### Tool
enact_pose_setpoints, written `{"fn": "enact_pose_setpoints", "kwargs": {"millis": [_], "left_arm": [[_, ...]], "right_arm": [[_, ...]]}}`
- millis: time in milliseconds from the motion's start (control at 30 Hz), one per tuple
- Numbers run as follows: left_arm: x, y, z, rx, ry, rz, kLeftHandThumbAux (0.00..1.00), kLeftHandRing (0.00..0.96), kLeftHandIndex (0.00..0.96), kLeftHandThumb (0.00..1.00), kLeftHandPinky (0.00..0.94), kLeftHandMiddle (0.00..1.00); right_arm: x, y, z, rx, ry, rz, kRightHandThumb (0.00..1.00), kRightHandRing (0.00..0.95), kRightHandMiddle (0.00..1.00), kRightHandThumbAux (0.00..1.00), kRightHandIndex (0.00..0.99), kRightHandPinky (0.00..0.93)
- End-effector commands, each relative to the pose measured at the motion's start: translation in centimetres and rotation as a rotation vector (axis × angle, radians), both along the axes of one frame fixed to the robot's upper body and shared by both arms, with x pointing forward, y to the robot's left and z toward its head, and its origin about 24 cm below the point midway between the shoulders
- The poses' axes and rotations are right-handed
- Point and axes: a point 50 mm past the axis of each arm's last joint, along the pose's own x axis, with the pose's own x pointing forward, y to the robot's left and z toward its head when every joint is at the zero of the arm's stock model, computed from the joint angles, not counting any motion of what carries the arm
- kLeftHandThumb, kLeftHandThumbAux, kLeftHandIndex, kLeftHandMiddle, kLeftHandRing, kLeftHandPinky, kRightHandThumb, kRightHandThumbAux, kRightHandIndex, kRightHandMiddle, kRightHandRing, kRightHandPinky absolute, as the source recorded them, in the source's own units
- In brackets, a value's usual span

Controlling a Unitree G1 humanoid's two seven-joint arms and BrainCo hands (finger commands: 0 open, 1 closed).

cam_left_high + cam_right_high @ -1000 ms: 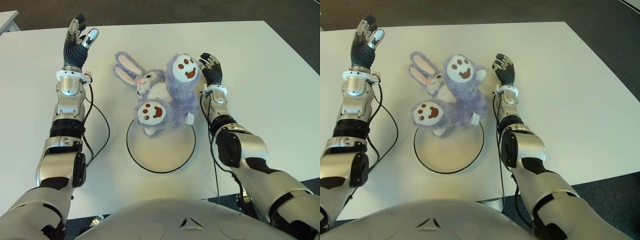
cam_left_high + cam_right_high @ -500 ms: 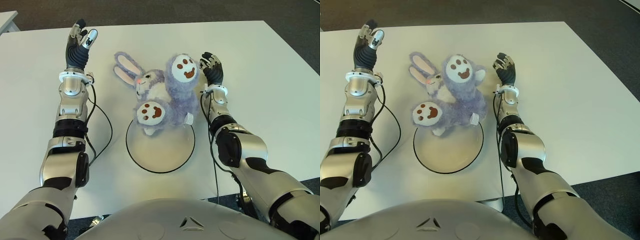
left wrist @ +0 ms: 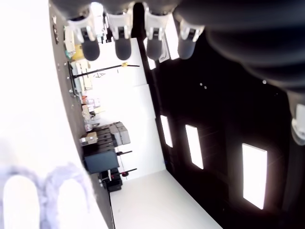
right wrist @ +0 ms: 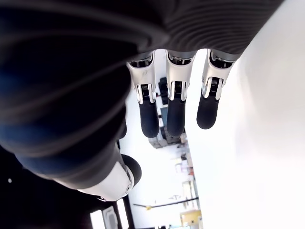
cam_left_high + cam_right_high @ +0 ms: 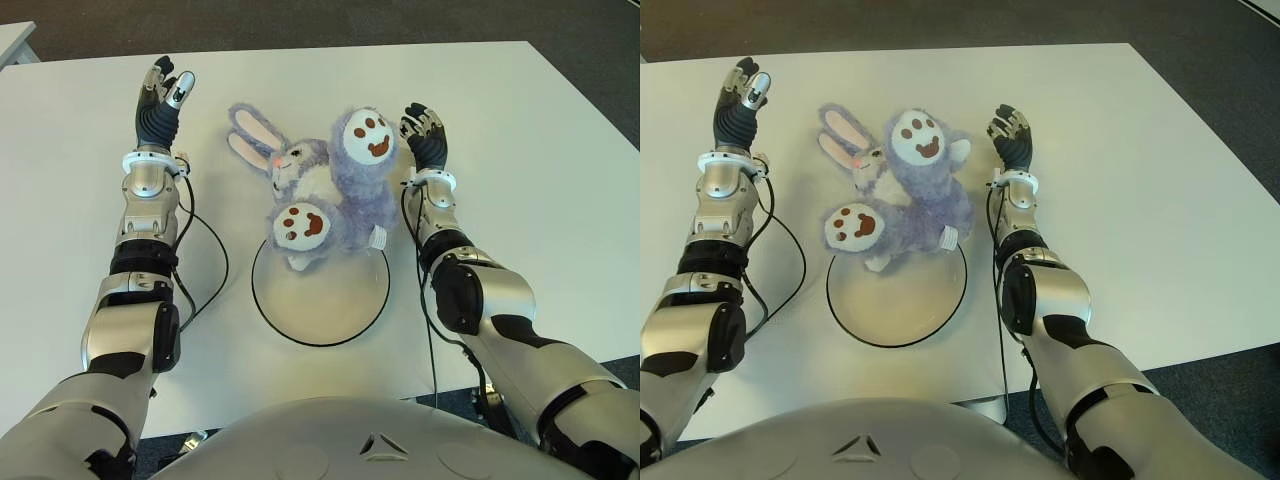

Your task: Put the doll into the plate.

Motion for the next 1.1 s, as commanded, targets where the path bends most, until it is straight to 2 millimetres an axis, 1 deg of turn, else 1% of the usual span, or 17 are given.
{"fn": "enact_pose_setpoints", "kwargs": {"millis": [33, 433, 800, 933, 1067, 1100], "left_arm": [[0.3, -0.4, -0.5, -0.032, 0.019, -0.024, 0.393, 0.000, 0.000, 0.000, 0.000, 0.023], [0.4, -0.4, -1.2, -0.071, 0.045, -0.041, 0.393, 0.000, 0.000, 0.000, 0.000, 0.024], [0.5, -0.5, -2.4, -0.114, 0.096, -0.034, 0.397, 0.000, 0.000, 0.000, 0.000, 0.024], [0.5, -0.6, -2.7, -0.116, 0.107, -0.029, 0.399, 0.000, 0.000, 0.000, 0.000, 0.020], [0.4, -0.7, -3.0, -0.117, 0.116, -0.026, 0.399, 0.000, 0.000, 0.000, 0.000, 0.018], [0.4, -0.7, -3.1, -0.117, 0.118, -0.026, 0.399, 0.000, 0.000, 0.000, 0.000, 0.019]], "right_arm": [[0.0, 0.2, -0.1, 0.021, -0.001, -0.003, 0.536, 0.196, 0.215, 0.851, 0.212, 0.215], [0.0, 0.2, 0.0, 0.024, -0.003, -0.004, 0.529, 0.192, 0.209, 0.842, 0.208, 0.214], [0.0, 0.3, 0.0, 0.023, -0.008, -0.002, 0.526, 0.187, 0.200, 0.846, 0.200, 0.210], [0.0, 0.3, 0.0, 0.014, -0.011, 0.001, 0.501, 0.185, 0.195, 0.849, 0.190, 0.211], [-0.1, 0.3, 0.0, 0.008, -0.012, 0.003, 0.455, 0.180, 0.189, 0.867, 0.167, 0.203], [-0.1, 0.3, 0.0, 0.007, -0.013, 0.004, 0.414, 0.175, 0.184, 0.877, 0.156, 0.199]]}}
